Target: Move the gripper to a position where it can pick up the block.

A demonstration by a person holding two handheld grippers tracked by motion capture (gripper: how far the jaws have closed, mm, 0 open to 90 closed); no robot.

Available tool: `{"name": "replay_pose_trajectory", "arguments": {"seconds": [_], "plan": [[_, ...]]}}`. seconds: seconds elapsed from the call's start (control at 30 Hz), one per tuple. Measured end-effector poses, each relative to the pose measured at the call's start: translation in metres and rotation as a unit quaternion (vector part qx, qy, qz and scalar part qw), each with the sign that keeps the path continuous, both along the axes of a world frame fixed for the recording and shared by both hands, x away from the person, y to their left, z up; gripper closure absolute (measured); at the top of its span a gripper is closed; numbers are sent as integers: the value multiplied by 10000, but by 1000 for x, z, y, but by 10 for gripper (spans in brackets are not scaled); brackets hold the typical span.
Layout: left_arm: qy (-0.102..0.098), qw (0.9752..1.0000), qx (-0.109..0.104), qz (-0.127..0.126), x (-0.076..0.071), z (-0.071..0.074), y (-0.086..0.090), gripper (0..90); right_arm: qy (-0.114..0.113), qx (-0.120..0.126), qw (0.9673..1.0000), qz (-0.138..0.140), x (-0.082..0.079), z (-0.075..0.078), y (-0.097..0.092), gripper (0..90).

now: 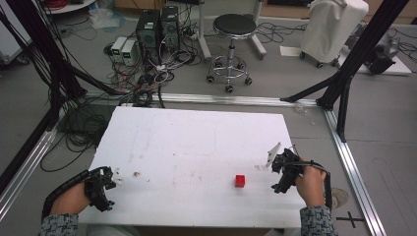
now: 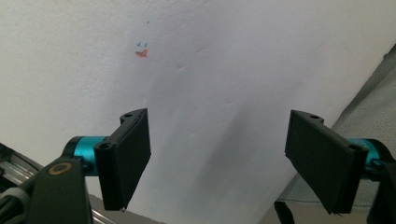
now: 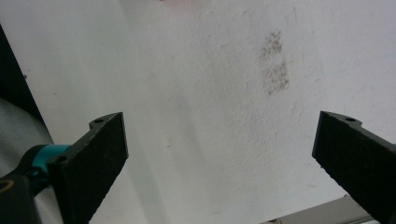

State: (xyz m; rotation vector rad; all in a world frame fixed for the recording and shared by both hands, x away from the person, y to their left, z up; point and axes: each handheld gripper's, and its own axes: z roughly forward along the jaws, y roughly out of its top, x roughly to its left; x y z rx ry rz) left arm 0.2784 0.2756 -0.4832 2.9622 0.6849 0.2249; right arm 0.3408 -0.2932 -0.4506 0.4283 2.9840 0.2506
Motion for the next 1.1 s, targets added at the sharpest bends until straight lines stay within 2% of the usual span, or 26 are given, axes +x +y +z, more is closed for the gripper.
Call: {"name": "replay_pose_trajectory", "arguments": {"seconds": [0.3, 0.5, 0.8, 1.1], "plan": [[-8, 10000, -14, -2, 0, 1, 1, 227, -106, -19, 9994, 323, 8, 14, 25, 26], [14, 10000, -15, -10, 0, 2, 1, 226, -97, -74, 9984, 557, 12, 15, 41, 26], [15, 10000, -21, -26, 1, 2, 0, 227, -16, -211, 9966, 800, 17, 4, 66, 26], [-5, 10000, -46, -9, 0, 1, 0, 227, 185, -465, 9935, 1021, 20, -13, 90, 26]]}}
